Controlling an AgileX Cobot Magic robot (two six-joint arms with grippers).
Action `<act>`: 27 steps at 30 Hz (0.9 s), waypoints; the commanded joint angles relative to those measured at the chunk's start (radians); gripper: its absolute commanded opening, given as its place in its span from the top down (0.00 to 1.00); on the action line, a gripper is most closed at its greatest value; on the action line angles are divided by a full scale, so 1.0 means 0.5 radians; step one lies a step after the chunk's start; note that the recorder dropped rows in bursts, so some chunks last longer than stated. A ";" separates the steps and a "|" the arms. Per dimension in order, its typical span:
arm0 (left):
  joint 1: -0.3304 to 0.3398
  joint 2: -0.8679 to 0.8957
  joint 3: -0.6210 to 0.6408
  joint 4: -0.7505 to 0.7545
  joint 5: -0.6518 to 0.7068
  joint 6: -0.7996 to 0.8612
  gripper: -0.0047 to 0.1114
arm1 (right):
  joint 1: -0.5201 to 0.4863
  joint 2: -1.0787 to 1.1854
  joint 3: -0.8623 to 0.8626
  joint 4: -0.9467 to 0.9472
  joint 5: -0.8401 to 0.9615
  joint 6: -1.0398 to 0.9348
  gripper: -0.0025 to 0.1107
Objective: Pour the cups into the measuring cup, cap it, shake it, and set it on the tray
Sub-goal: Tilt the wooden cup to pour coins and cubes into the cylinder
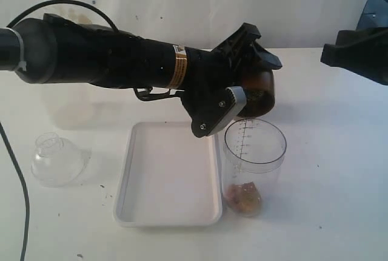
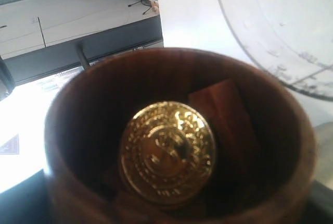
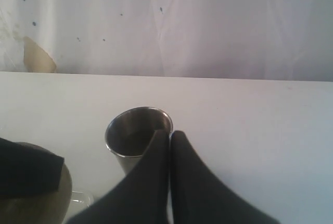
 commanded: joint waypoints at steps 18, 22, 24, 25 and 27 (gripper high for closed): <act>-0.006 -0.014 -0.018 -0.056 -0.101 0.090 0.96 | -0.014 -0.014 0.002 -0.004 -0.013 0.006 0.98; -0.006 -0.014 -0.018 -0.056 -0.172 0.334 0.96 | -0.014 -0.014 0.002 -0.004 -0.013 0.006 0.98; -0.006 -0.014 -0.018 -0.056 -0.176 0.396 0.96 | -0.014 -0.014 0.002 -0.004 -0.013 0.006 0.98; -0.006 -0.014 -0.018 -0.056 -0.176 0.396 0.96 | -0.014 -0.014 0.002 -0.004 -0.013 0.006 0.98; -0.006 -0.014 -0.018 -0.056 -0.176 0.396 0.96 | -0.014 -0.014 0.002 -0.004 -0.013 0.006 0.98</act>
